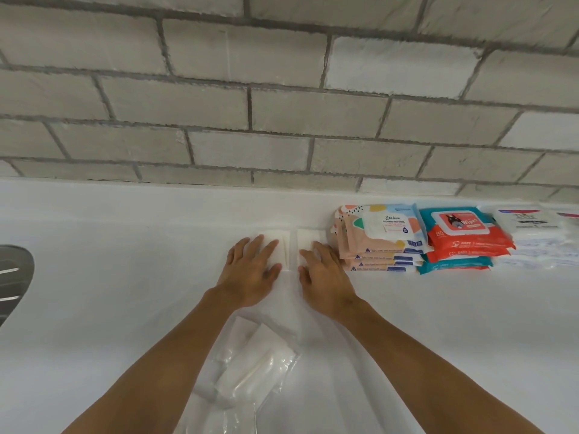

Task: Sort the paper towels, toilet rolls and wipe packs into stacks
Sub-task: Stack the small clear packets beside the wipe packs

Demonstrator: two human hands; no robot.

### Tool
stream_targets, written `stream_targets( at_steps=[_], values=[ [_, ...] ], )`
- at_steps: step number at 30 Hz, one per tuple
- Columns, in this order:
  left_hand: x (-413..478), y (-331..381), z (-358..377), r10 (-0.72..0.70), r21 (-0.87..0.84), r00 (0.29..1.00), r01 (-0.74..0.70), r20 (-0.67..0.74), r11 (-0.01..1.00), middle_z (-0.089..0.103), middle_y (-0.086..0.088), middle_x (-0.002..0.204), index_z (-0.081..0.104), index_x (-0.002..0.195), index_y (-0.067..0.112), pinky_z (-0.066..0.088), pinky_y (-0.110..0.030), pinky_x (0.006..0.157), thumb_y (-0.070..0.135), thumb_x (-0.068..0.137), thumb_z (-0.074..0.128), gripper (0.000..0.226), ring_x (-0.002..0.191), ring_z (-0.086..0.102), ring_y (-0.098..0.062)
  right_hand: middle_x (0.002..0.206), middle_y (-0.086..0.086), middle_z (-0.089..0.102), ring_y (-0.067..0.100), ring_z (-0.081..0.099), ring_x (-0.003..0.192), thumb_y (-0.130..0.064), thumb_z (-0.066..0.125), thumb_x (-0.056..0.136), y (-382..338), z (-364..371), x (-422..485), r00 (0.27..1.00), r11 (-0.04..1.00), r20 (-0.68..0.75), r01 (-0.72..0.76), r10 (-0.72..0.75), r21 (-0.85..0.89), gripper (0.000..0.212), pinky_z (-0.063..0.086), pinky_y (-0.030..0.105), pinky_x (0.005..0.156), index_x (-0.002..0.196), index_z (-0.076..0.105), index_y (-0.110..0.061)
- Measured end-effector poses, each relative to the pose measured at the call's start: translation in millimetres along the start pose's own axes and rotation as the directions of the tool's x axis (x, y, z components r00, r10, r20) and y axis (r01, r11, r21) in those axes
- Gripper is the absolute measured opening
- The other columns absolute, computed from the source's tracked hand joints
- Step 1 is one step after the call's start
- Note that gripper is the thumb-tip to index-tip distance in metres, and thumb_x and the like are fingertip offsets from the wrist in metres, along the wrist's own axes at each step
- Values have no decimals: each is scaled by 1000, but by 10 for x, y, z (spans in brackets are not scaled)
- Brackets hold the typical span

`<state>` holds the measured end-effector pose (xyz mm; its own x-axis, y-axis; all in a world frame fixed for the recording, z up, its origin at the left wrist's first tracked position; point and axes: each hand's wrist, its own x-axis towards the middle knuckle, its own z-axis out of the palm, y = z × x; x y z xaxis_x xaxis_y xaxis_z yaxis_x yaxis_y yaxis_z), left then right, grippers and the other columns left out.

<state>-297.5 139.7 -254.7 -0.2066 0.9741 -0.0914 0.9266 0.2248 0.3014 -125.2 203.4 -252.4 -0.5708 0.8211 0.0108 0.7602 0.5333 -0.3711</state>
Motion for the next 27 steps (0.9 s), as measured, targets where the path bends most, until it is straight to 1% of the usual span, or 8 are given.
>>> stream_targets(
  at_steps=[7, 14, 15, 17, 19, 22, 25, 27],
  values=[
    [-91, -30, -88, 12, -138, 999, -17, -36, 990, 14, 5, 161, 23, 150, 34, 14, -42, 119, 49, 99, 38, 56, 146, 6, -22, 153, 10, 33, 28, 22, 144, -27, 44, 100, -46, -45, -94, 996, 997, -57, 68, -66, 26, 39, 26, 43, 115, 138, 49, -18],
    [-397, -61, -262, 68, -209, 992, -88, -102, 974, 37, 3, 150, 45, 140, 31, 27, -41, 115, 39, 96, 50, 45, 139, 23, -22, 138, 8, 50, 27, 42, 132, -23, 54, 96, -108, -212, -386, 981, 982, -136, 153, -138, 110, 33, 33, 32, 109, 127, 59, -15],
    [-455, -57, -289, 80, -221, 990, -104, -119, 970, 40, 3, 148, 47, 139, 29, 28, -40, 114, 37, 96, 53, 44, 137, 26, -22, 136, 6, 51, 25, 44, 130, -23, 54, 96, -122, -257, -456, 982, 978, -131, 156, -139, 135, 32, 34, 28, 107, 127, 60, -16],
    [-586, -37, -349, 112, -228, 982, -146, -155, 963, 47, 2, 141, 51, 136, 26, 28, -30, 111, 30, 94, 57, 42, 132, 34, -22, 132, -1, 51, 18, 46, 125, -25, 53, 97, -163, -358, -616, 988, 968, -90, 142, -126, 208, 30, 33, 20, 103, 125, 59, -20],
    [-731, -3, -407, 132, -237, 976, -172, -176, 956, 51, 3, 134, 55, 132, 26, 26, -22, 105, 27, 93, 59, 39, 126, 40, -21, 127, -5, 53, 13, 49, 118, -27, 53, 97, -217, -441, -796, 995, 956, -44, 103, -95, 274, 26, 36, 19, 102, 121, 61, -24],
    [-978, 97, -439, 105, -286, 987, -137, -124, 948, 52, 11, 129, 58, 126, 33, 31, -22, 102, 30, 94, 57, 32, 121, 40, -13, 117, -6, 56, 9, 53, 101, -24, 55, 95, -284, -491, -1113, 998, 942, 17, 59, -68, 329, 22, 41, 18, 95, 114, 65, -24],
    [-1211, 177, -405, 97, -303, 994, -108, -51, 947, 55, 14, 123, 61, 118, 37, 36, -24, 101, 34, 93, 58, 25, 116, 45, -10, 106, -5, 61, 0, 52, 83, -21, 58, 93, -307, -505, -1407, 983, 932, 96, 113, -155, 346, 20, 38, 9, 79, 109, 68, -23],
    [-1334, 186, -345, 114, -261, 993, -118, -30, 958, 58, 10, 122, 62, 117, 36, 41, -30, 101, 36, 91, 60, 27, 114, 49, -14, 103, -6, 62, -5, 52, 82, -25, 60, 92, -301, -515, -1586, 968, 925, 142, 148, -209, 351, 16, 37, 6, 75, 107, 67, -26]
  ],
)
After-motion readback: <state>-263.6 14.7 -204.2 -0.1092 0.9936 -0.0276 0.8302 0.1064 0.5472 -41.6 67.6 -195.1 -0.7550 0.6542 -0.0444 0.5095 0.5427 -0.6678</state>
